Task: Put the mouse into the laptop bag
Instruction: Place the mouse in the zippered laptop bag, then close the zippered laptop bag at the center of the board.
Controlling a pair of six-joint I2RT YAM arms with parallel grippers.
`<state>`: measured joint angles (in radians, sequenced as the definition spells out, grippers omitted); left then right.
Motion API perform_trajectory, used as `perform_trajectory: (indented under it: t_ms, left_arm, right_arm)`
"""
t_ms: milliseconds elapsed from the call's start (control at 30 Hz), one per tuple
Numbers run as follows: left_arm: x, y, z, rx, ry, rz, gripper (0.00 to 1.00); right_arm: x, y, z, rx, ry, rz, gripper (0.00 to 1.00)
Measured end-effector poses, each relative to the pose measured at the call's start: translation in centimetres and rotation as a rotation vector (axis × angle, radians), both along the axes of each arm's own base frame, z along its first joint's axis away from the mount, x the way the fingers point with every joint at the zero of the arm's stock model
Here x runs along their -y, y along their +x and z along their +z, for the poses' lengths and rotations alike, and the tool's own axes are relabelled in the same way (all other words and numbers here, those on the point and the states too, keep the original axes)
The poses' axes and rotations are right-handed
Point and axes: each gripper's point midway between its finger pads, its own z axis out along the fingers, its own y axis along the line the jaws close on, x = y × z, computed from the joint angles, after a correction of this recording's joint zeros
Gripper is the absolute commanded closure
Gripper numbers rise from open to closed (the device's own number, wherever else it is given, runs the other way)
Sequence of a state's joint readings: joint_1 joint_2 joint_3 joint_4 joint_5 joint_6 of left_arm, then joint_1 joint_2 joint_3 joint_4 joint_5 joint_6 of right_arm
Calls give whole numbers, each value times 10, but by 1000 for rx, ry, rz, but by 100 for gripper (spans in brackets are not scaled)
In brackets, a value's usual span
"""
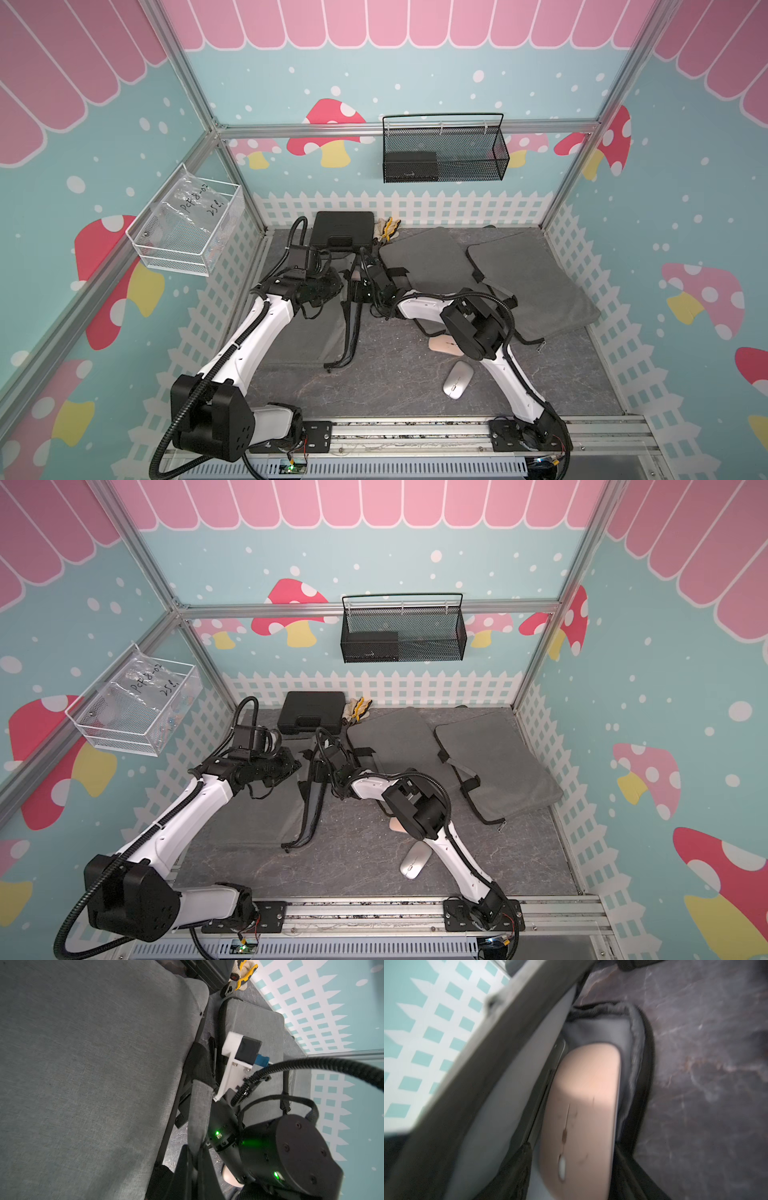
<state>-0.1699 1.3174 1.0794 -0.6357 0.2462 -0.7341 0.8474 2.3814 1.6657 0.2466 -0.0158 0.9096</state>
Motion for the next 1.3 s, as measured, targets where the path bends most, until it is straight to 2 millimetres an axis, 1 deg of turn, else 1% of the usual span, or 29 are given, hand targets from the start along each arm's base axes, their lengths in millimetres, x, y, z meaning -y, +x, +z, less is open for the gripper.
perform_trajectory:
  t_ms: [100,200,333,400,467,533,567,600,633,667,700,800,833,867,900,933,967,1000,1033,1100,1167,1233,1300]
  left_arm:
    - [-1,-1,-2,-5,-9,3,100]
    - [0,0,-2,-3,-19,7,100]
    - [-2,1,-3,-5,-28,15,100]
    - [-2,1,-4,-4,-30,14,100]
    - [-2,1,-5,-5,-33,15,100]
    - [-3,0,-10,-14,-31,18,100]
    - [-4,-2,-13,-22,-29,20,100]
    - [-5,-4,-19,-34,-27,22,100]
    - [-7,-6,-24,-47,-25,25,100]
    - [-8,-8,-29,-58,-23,28,100]
    - [-9,-9,-34,-71,-21,31,100]
    - [-12,-9,-48,-92,-12,41,100]
    - [-13,-10,-53,-98,-9,44,99]
    - [-13,-10,-57,-104,-7,44,92]
    - [-14,-11,-62,-108,-4,47,81]
    - [-15,-12,-65,-111,0,47,69]
    - [-15,-12,-67,-112,3,51,53]
    - [-17,-12,-68,-109,8,56,42]
    - [-18,-12,-69,-106,13,60,35]
    - [-21,-14,-68,-97,22,77,24]
    - [-27,-17,-63,-77,35,98,15]
    - [-33,-22,-55,-52,53,127,8]
    - [-42,-30,-44,-24,74,169,5]
  right_arm:
    - [2,-10,7,4,27,13,44]
    - [5,-17,20,17,62,26,46]
    - [3,-19,38,52,105,36,45]
    - [2,-20,39,59,109,40,44]
    - [8,-24,36,59,96,40,41]
    - [26,-36,33,55,58,36,38]
    - [36,-43,34,58,39,30,36]
    - [50,-52,37,66,17,26,33]
    - [65,-61,45,81,-2,21,32]
    - [78,-67,55,99,-15,11,31]
    - [91,-74,69,126,-23,4,29]
    - [120,-88,115,221,-18,-22,27]
    - [127,-92,127,247,-14,-29,26]
    - [135,-96,139,272,-7,-37,24]
    - [142,-100,145,288,-6,-42,23]
    - [149,-104,148,297,-8,-49,21]
    - [156,-108,146,300,-18,-54,19]
    - [163,-112,142,297,-32,-61,17]
    - [169,-114,136,291,-48,-67,15]
    - [182,-120,122,271,-91,-82,15]
    - [191,-124,112,254,-123,-92,15]
    - [196,-127,108,244,-142,-95,17]
    - [196,-130,111,245,-135,-87,17]
